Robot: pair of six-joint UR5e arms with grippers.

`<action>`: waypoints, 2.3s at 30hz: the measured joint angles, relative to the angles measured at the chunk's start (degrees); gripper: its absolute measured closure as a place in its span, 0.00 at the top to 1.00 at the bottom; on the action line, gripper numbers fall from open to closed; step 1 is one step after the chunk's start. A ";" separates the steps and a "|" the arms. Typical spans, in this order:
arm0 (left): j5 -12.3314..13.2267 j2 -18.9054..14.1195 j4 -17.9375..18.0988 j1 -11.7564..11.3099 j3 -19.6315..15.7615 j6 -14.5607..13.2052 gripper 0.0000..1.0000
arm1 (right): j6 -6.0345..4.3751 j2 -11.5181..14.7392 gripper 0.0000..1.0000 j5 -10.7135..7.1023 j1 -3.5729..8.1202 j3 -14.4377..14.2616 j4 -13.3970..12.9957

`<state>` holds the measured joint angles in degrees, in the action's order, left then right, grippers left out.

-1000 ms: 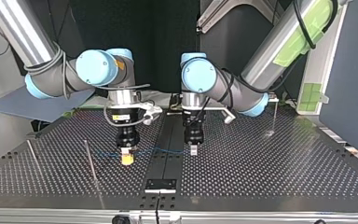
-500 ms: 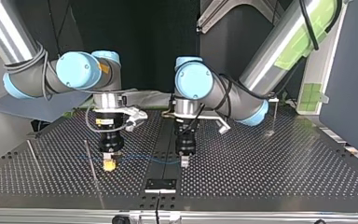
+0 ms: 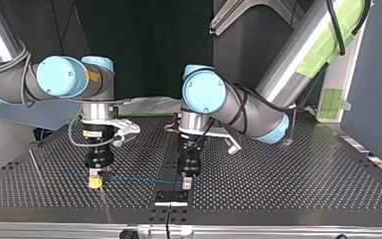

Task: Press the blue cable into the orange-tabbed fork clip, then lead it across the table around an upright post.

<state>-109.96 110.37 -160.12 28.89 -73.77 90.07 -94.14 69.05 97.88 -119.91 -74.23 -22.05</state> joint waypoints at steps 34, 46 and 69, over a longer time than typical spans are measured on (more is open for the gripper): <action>4.97 6.55 -8.28 2.11 13.31 3.41 0.00 | -2.31 1.59 0.00 -0.71 7.41 0.00 2.71; 5.50 12.23 -11.83 4.70 19.36 3.87 0.00 | -3.41 2.06 0.00 -1.97 10.60 -0.01 2.87; 6.02 17.75 -11.68 7.06 21.60 4.63 0.00 | -5.06 0.13 0.00 -4.45 15.15 -0.16 3.33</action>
<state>-103.94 128.12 -171.79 35.95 -52.17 94.71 -99.20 69.18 93.43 -104.76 -74.39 -18.72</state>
